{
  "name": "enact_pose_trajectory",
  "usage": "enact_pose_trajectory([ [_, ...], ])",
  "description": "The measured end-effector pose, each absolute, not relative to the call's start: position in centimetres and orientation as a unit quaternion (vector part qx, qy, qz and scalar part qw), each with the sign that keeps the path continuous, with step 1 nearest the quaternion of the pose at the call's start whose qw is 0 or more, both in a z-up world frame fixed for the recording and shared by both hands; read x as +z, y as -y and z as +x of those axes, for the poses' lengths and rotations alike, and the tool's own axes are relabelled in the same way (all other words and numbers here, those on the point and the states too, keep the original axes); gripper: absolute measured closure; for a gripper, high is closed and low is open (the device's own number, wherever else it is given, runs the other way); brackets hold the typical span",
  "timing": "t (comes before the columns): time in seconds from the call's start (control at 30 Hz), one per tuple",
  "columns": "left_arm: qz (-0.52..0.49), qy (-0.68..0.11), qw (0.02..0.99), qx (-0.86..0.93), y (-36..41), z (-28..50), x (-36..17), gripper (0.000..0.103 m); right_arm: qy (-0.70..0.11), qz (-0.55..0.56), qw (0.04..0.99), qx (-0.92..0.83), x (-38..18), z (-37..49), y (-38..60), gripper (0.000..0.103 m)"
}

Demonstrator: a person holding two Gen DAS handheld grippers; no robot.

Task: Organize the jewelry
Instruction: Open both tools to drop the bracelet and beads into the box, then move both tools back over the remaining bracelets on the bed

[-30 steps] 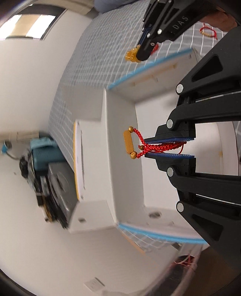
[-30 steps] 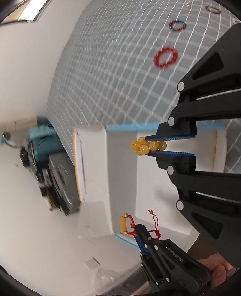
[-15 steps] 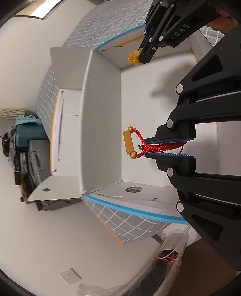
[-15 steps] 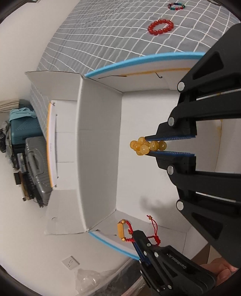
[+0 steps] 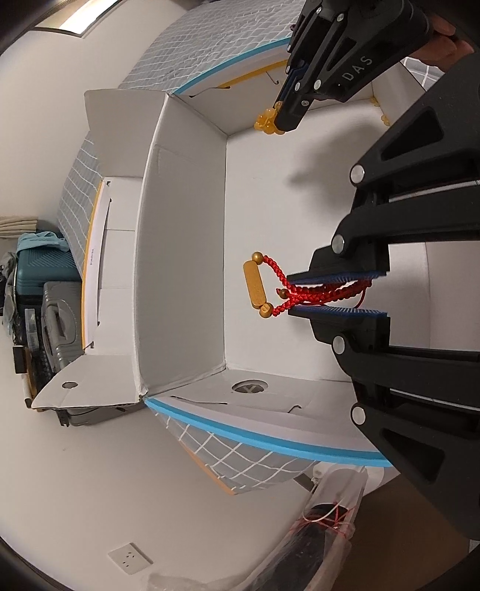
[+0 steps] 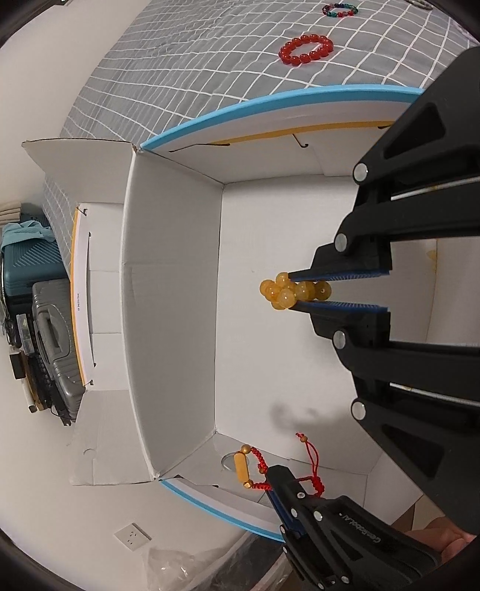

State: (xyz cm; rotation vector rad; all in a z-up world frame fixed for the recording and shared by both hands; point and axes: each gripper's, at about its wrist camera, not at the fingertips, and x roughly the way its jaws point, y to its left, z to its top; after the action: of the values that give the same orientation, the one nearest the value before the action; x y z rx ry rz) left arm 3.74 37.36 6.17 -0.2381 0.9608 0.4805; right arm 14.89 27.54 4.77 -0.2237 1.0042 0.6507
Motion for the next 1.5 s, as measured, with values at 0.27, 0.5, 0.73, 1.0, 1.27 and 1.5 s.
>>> enact_pose_trajectory([
  [0.27, -0.119, -0.453, 0.852, 0.235, -37.5, 3.2, 6.3, 0.082, -0.470, -0.108, 0.822, 0.304, 4.8, 14.8, -27.6, 0.091],
  [0.5, -0.111, -0.426, 0.864, 0.244, -37.0, 2.3, 7.9, 0.043, -0.441, -0.097, 0.839, 0.303, 6.5, 14.2, -26.4, 0.049],
  [0.73, -0.110, -0.403, 0.876, 0.241, -36.0, 2.1, 9.6, 0.021, -0.398, -0.087, 0.864, 0.295, 9.3, 13.6, -24.2, 0.021],
  [1.0, -0.091, -0.380, 0.894, 0.219, -32.7, 3.5, 10.6, 0.006, -0.346, -0.070, 0.904, 0.241, 12.2, 13.5, -18.6, 0.007],
  [1.27, -0.081, -0.375, 0.910, 0.158, -27.2, 7.0, 10.5, 0.006, -0.343, -0.044, 0.920, 0.185, 13.0, 14.9, -11.2, 0.007],
  [1.5, -0.051, -0.377, 0.919, 0.098, -20.7, 10.3, 10.1, 0.006, -0.351, -0.016, 0.927, 0.130, 12.1, 15.8, -3.6, 0.007],
])
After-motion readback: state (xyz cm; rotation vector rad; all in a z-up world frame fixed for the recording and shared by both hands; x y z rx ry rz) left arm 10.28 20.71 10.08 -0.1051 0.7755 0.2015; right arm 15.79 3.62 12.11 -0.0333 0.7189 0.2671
